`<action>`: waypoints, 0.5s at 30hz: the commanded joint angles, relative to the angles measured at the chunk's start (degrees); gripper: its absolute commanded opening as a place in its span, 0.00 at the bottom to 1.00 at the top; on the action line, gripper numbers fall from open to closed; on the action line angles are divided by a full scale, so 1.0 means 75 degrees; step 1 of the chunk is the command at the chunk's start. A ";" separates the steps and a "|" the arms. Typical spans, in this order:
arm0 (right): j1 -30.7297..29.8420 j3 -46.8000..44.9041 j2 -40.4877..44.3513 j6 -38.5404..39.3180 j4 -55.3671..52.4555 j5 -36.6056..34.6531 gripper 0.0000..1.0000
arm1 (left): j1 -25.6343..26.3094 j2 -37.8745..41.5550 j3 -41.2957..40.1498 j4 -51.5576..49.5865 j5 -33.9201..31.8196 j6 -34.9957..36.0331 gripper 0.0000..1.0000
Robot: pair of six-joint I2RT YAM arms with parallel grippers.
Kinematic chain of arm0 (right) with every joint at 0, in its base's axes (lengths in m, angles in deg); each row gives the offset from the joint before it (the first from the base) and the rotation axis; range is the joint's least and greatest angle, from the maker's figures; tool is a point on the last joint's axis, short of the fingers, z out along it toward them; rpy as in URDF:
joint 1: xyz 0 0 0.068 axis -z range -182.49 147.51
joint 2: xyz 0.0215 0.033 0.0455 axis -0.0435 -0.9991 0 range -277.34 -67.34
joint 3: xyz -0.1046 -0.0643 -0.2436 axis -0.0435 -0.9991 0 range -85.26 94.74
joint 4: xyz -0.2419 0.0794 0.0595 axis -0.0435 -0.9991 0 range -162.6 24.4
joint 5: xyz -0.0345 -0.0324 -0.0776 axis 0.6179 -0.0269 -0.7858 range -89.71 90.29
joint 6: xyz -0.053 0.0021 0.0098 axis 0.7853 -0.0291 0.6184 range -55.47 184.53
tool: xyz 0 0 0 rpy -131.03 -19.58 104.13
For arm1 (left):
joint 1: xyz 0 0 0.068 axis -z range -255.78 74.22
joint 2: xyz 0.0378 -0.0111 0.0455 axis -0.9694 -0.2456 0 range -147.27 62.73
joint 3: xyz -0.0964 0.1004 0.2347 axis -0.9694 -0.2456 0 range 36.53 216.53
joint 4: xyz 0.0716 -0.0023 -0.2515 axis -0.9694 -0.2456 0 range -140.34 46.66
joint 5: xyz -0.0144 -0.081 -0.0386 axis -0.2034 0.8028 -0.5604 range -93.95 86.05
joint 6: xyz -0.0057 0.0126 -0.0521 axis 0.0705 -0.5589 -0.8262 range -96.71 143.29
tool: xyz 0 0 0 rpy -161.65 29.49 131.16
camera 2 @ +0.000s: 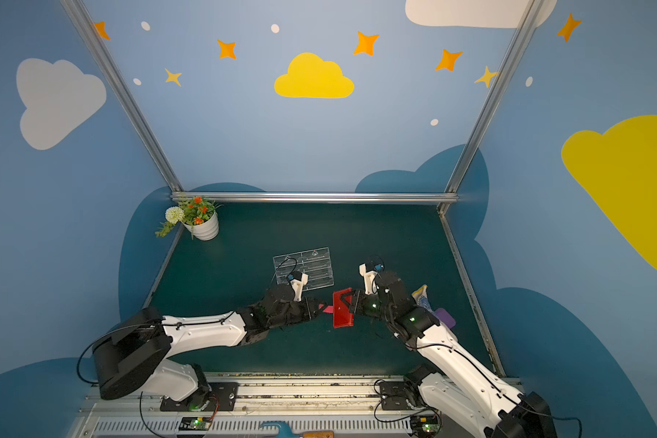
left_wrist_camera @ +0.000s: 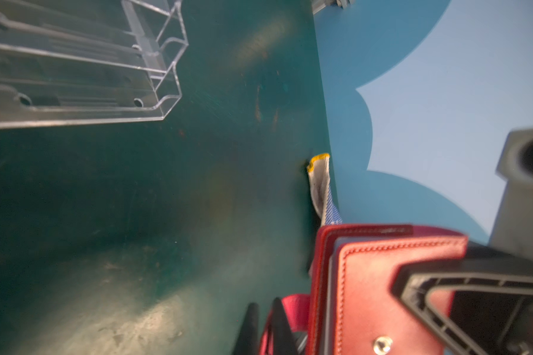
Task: Take the credit cards out of the card holder
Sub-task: Open the button on the card holder, then place the card holder at the bottom-center of the table.
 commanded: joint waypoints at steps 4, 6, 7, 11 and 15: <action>0.0141 -0.0148 -0.0472 -0.0128 0.0268 0.0148 0.17 | -0.0040 0.0345 -0.0189 -0.0098 -0.0069 0.0165 0.04; 0.0201 -0.0102 -0.0839 -0.0140 0.0207 0.0132 0.22 | -0.0032 0.0433 -0.0366 -0.0170 -0.0123 0.0165 0.04; 0.0212 -0.0069 -0.1024 -0.0112 0.0201 0.0138 0.24 | -0.0031 0.0436 -0.0435 -0.0190 -0.0123 0.0156 0.04; 0.0229 0.0148 -0.2115 0.0117 0.0185 0.0154 0.33 | 0.0016 0.0231 -0.0740 0.0041 -0.0088 0.0070 0.04; 0.0235 0.0670 -0.3114 0.0512 -0.0082 0.0274 0.48 | 0.0038 0.0228 -0.0961 0.0114 -0.0196 0.0054 0.04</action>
